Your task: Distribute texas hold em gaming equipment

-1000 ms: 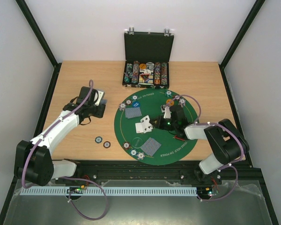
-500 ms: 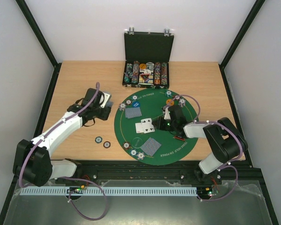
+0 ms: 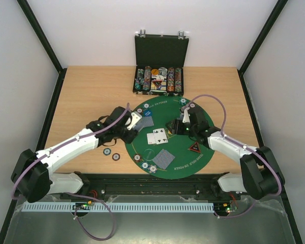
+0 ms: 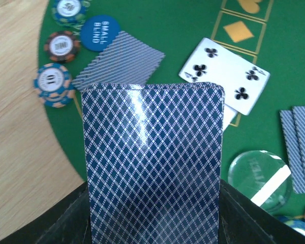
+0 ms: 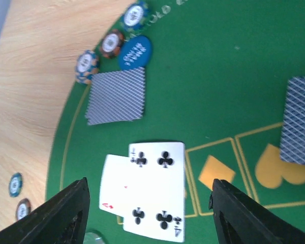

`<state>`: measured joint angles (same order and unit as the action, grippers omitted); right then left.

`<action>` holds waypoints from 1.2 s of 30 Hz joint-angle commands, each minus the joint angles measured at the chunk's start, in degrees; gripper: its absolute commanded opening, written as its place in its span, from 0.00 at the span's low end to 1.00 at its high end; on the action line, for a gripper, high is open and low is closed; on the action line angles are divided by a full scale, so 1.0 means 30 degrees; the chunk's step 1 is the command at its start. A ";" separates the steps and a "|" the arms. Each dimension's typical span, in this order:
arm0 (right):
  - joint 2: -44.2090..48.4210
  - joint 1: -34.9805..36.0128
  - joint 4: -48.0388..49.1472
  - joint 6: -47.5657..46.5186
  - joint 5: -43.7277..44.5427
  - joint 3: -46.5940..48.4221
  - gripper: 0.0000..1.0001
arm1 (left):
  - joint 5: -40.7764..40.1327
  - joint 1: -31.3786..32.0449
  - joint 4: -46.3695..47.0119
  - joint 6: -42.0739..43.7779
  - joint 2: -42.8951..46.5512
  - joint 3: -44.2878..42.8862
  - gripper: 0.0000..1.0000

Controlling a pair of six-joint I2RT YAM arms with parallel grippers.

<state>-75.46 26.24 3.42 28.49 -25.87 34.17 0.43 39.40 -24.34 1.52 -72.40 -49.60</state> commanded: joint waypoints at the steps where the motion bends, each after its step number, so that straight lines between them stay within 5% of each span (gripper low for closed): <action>1: 0.0099 -0.0075 -0.2518 -0.0781 -0.2826 0.1297 0.66 | 0.0064 0.1149 0.0179 0.0154 -0.0220 0.0187 0.58; 6: -0.0924 0.0023 -0.2969 -0.0539 -0.8259 0.2541 0.77 | 0.0088 0.2218 0.0212 0.0181 -0.0417 0.0227 0.59; 10: -0.1380 0.0456 -0.3421 -0.0709 -0.9677 0.3352 0.81 | 0.0190 0.2721 0.0252 0.0236 -0.0453 0.0272 0.59; 27: -0.5192 0.2784 -0.5940 -0.1661 -0.8020 0.7267 0.79 | -0.0024 0.3199 0.0220 0.0302 -0.0420 0.0334 0.60; 36: -0.5437 0.2746 -0.6412 -0.0915 -0.4182 0.7294 0.62 | -0.0053 0.3245 0.0230 0.0295 -0.0462 0.0333 0.60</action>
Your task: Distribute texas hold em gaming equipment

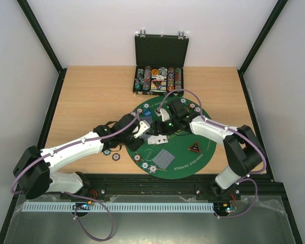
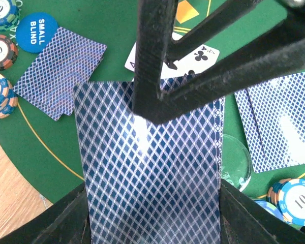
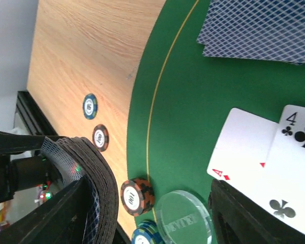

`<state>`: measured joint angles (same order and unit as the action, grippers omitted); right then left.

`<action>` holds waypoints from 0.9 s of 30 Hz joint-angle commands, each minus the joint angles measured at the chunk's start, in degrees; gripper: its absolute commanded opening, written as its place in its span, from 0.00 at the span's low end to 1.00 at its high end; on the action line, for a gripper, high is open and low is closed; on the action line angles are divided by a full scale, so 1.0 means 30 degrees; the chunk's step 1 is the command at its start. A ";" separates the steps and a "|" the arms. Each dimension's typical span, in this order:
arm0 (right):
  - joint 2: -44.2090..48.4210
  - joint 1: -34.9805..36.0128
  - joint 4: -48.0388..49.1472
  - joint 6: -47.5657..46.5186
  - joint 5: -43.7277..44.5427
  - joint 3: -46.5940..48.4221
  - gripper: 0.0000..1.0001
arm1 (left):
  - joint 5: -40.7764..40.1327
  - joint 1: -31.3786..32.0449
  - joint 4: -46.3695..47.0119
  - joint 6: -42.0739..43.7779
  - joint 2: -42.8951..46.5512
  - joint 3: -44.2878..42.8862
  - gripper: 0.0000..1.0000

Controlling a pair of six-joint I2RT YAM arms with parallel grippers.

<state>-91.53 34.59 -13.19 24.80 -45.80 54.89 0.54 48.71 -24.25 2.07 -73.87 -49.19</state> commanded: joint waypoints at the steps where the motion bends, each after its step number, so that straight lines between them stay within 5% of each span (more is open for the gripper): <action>1: -0.0045 -0.0092 -0.0851 0.0413 0.2618 0.0367 0.60 | -0.0116 0.0156 0.0191 0.0126 0.0054 0.0210 0.60; 8: 0.0611 -0.0747 -0.1041 0.0449 0.2102 0.0290 0.58 | -0.0215 0.0133 0.0188 0.0103 0.0009 0.0194 0.60; 16: 0.1018 -0.0723 0.1092 0.1184 -0.2133 -0.0184 0.61 | -0.0294 0.0134 0.0178 0.0117 -0.0024 0.0188 0.60; 27: 0.0921 -0.0690 0.0522 0.1027 -0.0992 -0.0048 0.17 | -0.0409 0.0133 0.0173 0.0112 -0.0046 0.0193 0.60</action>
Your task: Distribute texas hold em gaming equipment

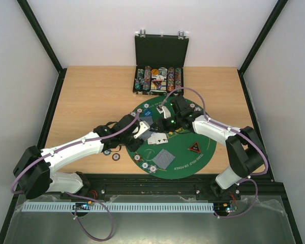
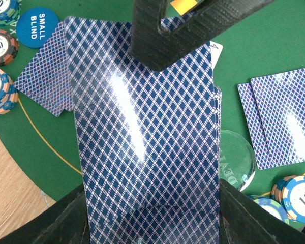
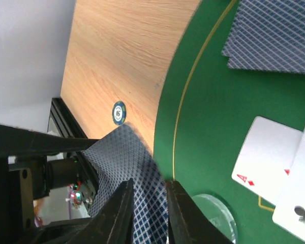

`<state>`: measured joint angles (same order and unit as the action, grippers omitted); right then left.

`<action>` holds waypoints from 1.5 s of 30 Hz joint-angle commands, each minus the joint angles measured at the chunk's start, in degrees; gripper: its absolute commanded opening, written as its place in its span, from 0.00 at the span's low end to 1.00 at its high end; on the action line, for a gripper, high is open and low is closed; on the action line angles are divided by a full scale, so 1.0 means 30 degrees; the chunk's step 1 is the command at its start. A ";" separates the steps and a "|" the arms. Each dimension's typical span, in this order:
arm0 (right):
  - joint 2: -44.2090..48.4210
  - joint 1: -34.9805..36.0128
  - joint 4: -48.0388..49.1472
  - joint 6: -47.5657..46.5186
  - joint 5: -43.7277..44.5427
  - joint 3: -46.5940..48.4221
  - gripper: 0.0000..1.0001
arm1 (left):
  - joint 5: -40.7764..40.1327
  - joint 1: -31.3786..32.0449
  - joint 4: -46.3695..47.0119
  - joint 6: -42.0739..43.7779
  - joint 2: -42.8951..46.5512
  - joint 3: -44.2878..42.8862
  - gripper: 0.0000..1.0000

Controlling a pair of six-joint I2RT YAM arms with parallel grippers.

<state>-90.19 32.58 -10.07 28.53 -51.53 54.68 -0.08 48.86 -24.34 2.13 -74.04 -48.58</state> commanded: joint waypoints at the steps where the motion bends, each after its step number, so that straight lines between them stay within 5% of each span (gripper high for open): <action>1: 0.0537 -0.0041 -0.0652 -0.0224 0.1323 -0.0014 0.12 | -0.0208 0.0078 0.0202 0.0082 0.0005 -0.0009 0.60; 4: 0.0973 -0.0140 -0.1024 -0.0195 0.2969 0.0003 0.02 | -0.0308 0.0080 0.0202 0.0070 -0.0010 0.0006 0.60; 10: 0.2148 -0.1528 -0.1909 0.0012 0.6105 0.0109 0.01 | -0.0513 0.0078 0.0173 0.0023 -0.0083 -0.0020 0.60; 17: 0.4562 -0.1748 -0.5667 -0.1028 1.6560 0.0675 0.02 | -0.0897 -0.0265 0.0112 0.0002 0.0060 -0.0060 0.60; 31: 0.2721 0.2730 -0.9340 0.0906 2.6589 0.0577 0.01 | -0.0914 -0.0654 0.0072 0.0015 0.0356 -0.0097 0.60; 38: 0.0392 0.4871 -0.9796 0.1481 2.7895 0.1434 0.01 | -0.0971 -0.0683 0.0085 -0.0007 0.0448 -0.0080 0.60; 45: -0.0955 0.6210 -0.8557 0.1643 2.5886 0.1770 0.01 | -0.0941 -0.0717 0.0061 0.0016 0.0400 -0.0086 0.60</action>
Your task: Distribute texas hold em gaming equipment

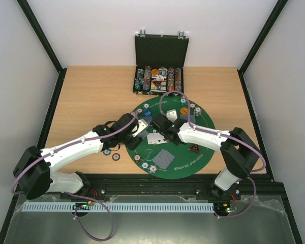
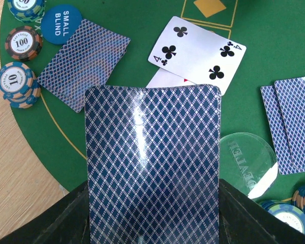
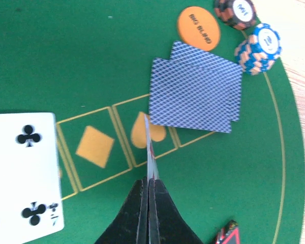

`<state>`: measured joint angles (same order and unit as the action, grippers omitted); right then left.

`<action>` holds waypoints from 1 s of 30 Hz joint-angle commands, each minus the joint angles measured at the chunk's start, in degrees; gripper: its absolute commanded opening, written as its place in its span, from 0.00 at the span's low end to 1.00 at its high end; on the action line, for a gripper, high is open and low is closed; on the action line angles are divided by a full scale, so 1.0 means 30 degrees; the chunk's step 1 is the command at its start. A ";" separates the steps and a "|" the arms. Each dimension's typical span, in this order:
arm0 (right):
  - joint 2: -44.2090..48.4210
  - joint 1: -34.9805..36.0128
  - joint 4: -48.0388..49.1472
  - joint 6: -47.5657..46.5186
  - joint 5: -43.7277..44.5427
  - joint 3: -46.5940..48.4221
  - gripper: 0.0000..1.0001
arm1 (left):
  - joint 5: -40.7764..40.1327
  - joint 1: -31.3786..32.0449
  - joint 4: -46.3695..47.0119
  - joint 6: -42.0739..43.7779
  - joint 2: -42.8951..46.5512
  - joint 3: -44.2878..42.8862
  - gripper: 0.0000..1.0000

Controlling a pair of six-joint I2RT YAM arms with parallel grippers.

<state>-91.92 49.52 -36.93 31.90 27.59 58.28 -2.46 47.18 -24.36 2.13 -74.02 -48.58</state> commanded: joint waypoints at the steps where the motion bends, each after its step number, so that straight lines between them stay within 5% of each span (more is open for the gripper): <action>1: -0.0476 0.0632 0.0702 0.0528 -0.0917 0.0566 0.01 | -0.0147 -0.0157 0.0090 -0.0004 0.0387 -0.0088 0.60; 24: -0.3550 0.0705 0.4312 0.1109 -0.4995 0.1560 0.02 | -0.0118 -0.0170 0.0076 0.0005 0.0328 -0.0067 0.60; 30: -0.3316 0.0695 0.4476 0.1114 -0.5321 0.1661 0.20 | -0.0191 -0.0175 0.0092 -0.0002 0.0296 -0.0068 0.60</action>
<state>-101.91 51.37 -26.65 34.54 12.03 60.60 -6.17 45.34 -24.60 -0.27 -74.00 -48.58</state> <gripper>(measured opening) 0.142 0.600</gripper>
